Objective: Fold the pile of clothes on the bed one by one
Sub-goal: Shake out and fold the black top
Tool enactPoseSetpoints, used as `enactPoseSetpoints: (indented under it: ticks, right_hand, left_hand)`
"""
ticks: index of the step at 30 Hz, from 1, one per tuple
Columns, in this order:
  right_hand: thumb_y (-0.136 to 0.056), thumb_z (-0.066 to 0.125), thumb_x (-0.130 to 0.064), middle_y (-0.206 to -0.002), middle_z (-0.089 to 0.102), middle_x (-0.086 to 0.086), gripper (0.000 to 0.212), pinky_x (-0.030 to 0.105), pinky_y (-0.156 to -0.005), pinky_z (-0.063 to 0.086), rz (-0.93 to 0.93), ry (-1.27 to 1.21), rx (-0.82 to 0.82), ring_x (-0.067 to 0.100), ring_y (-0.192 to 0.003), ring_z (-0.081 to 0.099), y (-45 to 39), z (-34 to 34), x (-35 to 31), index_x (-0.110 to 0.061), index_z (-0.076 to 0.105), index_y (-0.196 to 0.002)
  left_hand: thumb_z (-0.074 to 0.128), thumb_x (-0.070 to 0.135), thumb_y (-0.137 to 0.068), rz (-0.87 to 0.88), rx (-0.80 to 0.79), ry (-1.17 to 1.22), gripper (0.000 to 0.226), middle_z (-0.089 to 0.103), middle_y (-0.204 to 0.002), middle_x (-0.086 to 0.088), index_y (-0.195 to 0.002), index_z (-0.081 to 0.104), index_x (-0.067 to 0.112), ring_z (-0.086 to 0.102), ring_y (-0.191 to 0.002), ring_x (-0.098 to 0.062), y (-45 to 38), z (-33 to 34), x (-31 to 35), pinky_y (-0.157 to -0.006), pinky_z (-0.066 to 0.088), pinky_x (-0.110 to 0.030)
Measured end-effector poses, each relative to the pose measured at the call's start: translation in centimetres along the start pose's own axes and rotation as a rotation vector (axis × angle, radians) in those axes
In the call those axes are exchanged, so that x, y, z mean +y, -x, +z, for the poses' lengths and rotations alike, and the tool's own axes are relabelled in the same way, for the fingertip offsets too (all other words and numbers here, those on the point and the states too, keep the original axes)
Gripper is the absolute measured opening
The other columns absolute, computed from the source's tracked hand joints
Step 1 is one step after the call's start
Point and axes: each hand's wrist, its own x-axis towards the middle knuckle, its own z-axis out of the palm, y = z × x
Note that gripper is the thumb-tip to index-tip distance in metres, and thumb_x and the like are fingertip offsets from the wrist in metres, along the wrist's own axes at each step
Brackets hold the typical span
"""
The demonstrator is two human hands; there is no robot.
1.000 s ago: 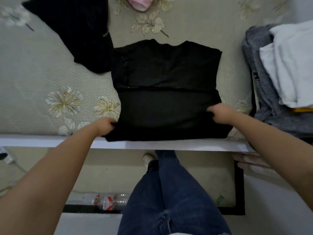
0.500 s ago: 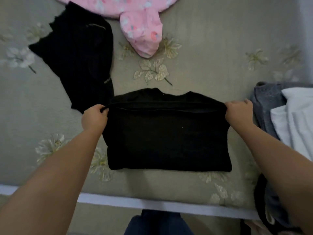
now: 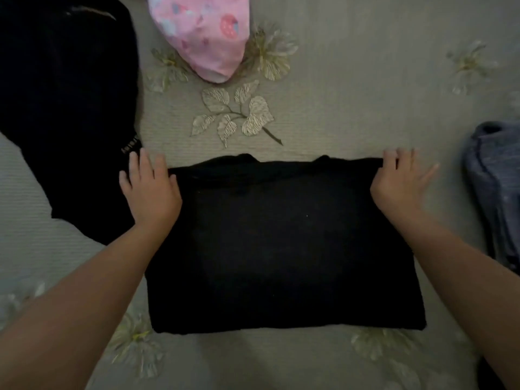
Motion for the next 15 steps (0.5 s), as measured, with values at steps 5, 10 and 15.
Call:
enactPoseSetpoints:
  ticks: [5, 10, 15]
  right_hand:
    - [-0.087, 0.047, -0.018, -0.146, 0.023, 0.028, 0.056, 0.062, -0.107, 0.004, 0.173, -0.219, 0.028, 0.042, -0.138, 0.014, 7.6, 1.4, 3.0, 0.001, 0.033, -0.138]
    - [-0.089, 0.055, -0.019, -0.135, 0.039, 0.029, 0.054, 0.056, -0.105, 0.026, 0.399, -0.333, -0.196, 0.041, -0.127, 0.035, 15.6, 2.2, 5.9, 0.006, 0.036, -0.133]
    - [-0.087, 0.058, -0.025, -0.120, 0.056, 0.019, 0.046, 0.047, -0.096, 0.030, 0.534, -0.368, -0.210, 0.034, -0.114, 0.047, 17.5, 2.5, 6.0, -0.002, 0.049, -0.126]
  left_hand:
    - [0.046, 0.022, -0.081, 0.485, -0.035, -0.093, 0.047, 0.050, -0.126, -0.032, -0.118, 0.057, -0.006, 0.046, -0.117, -0.050, 5.6, 1.4, 3.7, -0.094, 0.028, -0.065]
    - [0.071, 0.016, -0.076, 0.688, -0.258, -0.149, 0.048, 0.050, -0.130, -0.026, -0.119, 0.058, -0.001, 0.045, -0.122, -0.043, 7.6, 2.1, 8.6, -0.096, 0.035, -0.059]
    - [0.050, 0.018, -0.092, 0.979, -0.349, -0.172, 0.045, 0.034, -0.146, -0.013, -0.135, 0.042, 0.006, 0.026, -0.138, -0.027, 6.5, 2.2, 15.5, -0.112, 0.019, -0.039]
